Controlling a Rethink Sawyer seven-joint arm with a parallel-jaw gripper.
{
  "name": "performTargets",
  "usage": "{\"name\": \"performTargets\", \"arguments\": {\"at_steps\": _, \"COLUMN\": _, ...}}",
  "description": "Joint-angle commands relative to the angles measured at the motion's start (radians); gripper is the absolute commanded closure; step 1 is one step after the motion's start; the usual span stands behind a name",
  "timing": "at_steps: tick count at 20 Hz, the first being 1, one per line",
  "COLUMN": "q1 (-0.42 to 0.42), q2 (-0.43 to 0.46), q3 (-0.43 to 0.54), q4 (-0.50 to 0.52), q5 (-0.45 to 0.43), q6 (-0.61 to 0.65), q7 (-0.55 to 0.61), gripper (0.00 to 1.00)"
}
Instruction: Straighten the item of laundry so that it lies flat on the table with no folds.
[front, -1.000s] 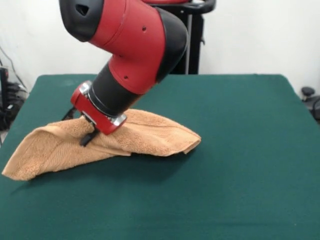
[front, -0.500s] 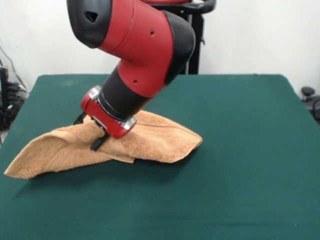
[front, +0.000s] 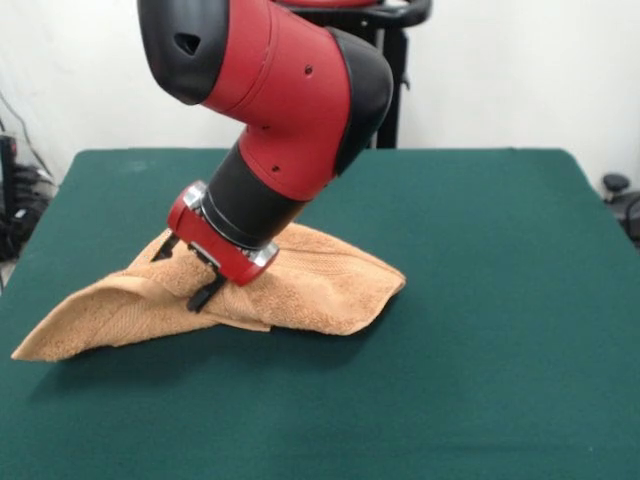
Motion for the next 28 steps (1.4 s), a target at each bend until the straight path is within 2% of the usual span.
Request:
{"name": "performTargets", "arguments": {"at_steps": 1, "q1": -0.020, "q2": 0.126, "q3": 0.210, "q4": 0.110, "q5": 0.046, "q6": -0.184, "q7": -0.190, "gripper": 0.00}}
{"name": "performTargets", "arguments": {"at_steps": 4, "q1": -0.046, "q2": 0.172, "q3": 0.242, "q4": 0.093, "q5": 0.045, "q6": -0.244, "q7": -0.193, "gripper": 0.00}}
{"name": "performTargets", "arguments": {"at_steps": 7, "q1": 0.028, "q2": 0.144, "q3": 0.190, "q4": 0.086, "q5": 0.040, "q6": -0.170, "q7": -0.113, "gripper": 0.00}}
{"name": "performTargets", "arguments": {"at_steps": 11, "q1": 0.049, "q2": 0.111, "q3": 0.188, "q4": 0.118, "q5": 0.083, "q6": -0.137, "q7": -0.081, "gripper": 0.00}}
{"name": "performTargets", "arguments": {"at_steps": 21, "q1": 0.007, "q2": 0.157, "q3": 0.254, "q4": 0.105, "q5": 0.119, "q6": -0.213, "q7": -0.128, "gripper": 0.00}}
{"name": "performTargets", "arguments": {"at_steps": 28, "q1": -0.078, "q2": 0.173, "q3": 0.345, "q4": 0.157, "q5": 0.144, "q6": -0.305, "q7": -0.198, "gripper": 0.00}}
